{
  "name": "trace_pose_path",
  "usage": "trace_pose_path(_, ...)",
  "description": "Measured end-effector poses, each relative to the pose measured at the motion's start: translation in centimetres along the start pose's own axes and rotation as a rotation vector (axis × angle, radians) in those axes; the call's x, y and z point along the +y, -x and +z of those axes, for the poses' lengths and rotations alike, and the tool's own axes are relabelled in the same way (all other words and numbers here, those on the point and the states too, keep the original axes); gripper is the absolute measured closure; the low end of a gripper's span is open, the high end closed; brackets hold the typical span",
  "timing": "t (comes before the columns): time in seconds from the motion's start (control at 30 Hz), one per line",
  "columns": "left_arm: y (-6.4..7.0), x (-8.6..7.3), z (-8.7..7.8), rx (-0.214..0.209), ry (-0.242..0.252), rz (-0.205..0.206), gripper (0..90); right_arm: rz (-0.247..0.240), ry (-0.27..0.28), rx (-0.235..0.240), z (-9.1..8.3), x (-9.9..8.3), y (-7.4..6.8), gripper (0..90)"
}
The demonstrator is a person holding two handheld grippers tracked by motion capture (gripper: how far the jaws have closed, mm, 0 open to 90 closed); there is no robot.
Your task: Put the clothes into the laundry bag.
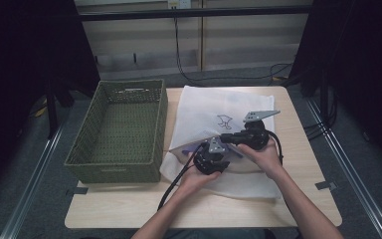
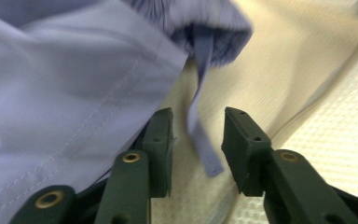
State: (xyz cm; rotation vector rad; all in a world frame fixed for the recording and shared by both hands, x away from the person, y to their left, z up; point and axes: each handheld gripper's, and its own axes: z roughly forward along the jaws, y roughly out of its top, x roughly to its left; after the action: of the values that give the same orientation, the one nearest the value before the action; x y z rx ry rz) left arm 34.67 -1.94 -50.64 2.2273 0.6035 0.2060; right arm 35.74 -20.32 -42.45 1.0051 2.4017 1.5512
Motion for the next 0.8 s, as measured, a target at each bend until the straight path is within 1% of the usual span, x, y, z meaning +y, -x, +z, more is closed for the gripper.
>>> trace_pose_path(0.03, 0.0, 0.0, 0.0, 0.007, -0.001, 0.003, 63.2, 0.000, -0.002, 0.002, 0.0, 0.0, 0.0, 88.9)
trace_pose_path(0.07, 0.0, 0.0, 0.0, 0.013, 0.006, 0.015, 68.5, 0.001, -0.002, 0.001, 0.0, 0.0, 0.0, 88.9)
trace_pose_path(0.1, -0.1, 0.0, -0.1, 0.021, -0.002, 0.024, 76.9, 0.000, -0.002, 0.000, 0.0, 0.0, 0.0, 88.9)
trace_pose_path(0.17, -0.4, 0.0, -0.1, 0.027, 0.005, -0.001, 88.0, -0.003, -0.004, 0.001, 0.0, 0.0, -0.1, 88.9)
trace_pose_path(0.2, -0.5, 0.0, -0.1, 0.058, 0.009, 0.000, 89.0, 0.000, -0.003, 0.000, 0.0, 0.0, -0.1, 88.9)
trace_pose_path(0.23, -0.6, 0.1, -0.2, 0.065, 0.005, -0.003, 89.2, -0.001, -0.001, -0.001, -0.1, 0.0, -0.1, 88.8)
trace_pose_path(0.27, -0.8, 0.1, -0.3, 0.086, 0.009, -0.019, 89.4, -0.002, 0.000, -0.001, -0.1, 0.0, 0.0, 88.9)
trace_pose_path(0.3, -1.0, 0.1, -0.4, 0.105, 0.013, -0.025, 89.4, -0.001, -0.001, 0.000, -0.1, 0.0, 0.0, 88.9)
trace_pose_path(0.33, -1.2, 0.1, -0.5, 0.108, 0.037, -0.051, 89.5, 0.000, -0.002, 0.000, -0.1, 0.0, 0.0, 88.9)
trace_pose_path(0.4, -1.8, 0.3, -0.8, 0.149, 0.060, -0.076, 89.5, 0.002, -0.006, 0.004, 0.0, 0.0, 0.0, 88.9)
trace_pose_path(0.43, -2.1, 0.3, -0.8, 0.158, 0.078, -0.100, 89.6, 0.001, -0.007, 0.005, 0.0, 0.0, 0.0, 88.9)
trace_pose_path(0.47, -2.3, 0.4, -0.9, 0.162, 0.072, -0.099, 89.5, 0.002, -0.008, 0.005, 0.1, -0.1, 0.0, 88.9)
trace_pose_path(0.5, -2.5, 0.4, -0.9, 0.178, 0.081, -0.112, 89.5, 0.002, -0.010, 0.006, 0.1, -0.1, 0.0, 88.9)
trace_pose_path(0.53, -2.8, 0.5, -0.9, 0.186, 0.079, -0.117, 89.5, 0.003, -0.012, 0.006, 0.1, -0.1, 0.0, 88.9)
trace_pose_path(0.57, -2.9, 0.6, -0.7, 0.199, 0.090, -0.140, 89.5, 0.001, -0.015, 0.007, 0.2, -0.1, 0.0, 88.9)
trace_pose_path(0.6, -3.1, 0.6, -0.6, 0.215, 0.104, -0.143, 89.5, 0.002, -0.019, 0.009, 0.2, -0.2, 0.0, 88.9)
trace_pose_path(0.67, -3.1, 0.6, -0.3, 0.215, 0.111, -0.174, 89.5, 0.003, -0.022, 0.010, 0.3, -0.2, 0.0, 88.9)
trace_pose_path(0.7, -3.2, 0.6, -0.1, 0.241, 0.108, -0.163, 89.4, 0.000, -0.024, 0.011, 0.3, -0.2, 0.0, 88.9)
trace_pose_path(0.73, -3.2, 0.6, 0.1, 0.233, 0.114, -0.176, 89.4, 0.000, -0.029, 0.012, 0.4, -0.3, 0.0, 88.9)
trace_pose_path(0.77, -3.4, 0.6, 0.2, 0.218, 0.121, -0.201, 89.4, 0.000, -0.031, 0.012, 0.4, -0.3, 0.0, 88.9)
trace_pose_path(0.8, -3.4, 0.5, 0.2, 0.238, 0.113, -0.197, 89.3, 0.002, -0.036, 0.015, 0.4, -0.4, 0.0, 88.9)
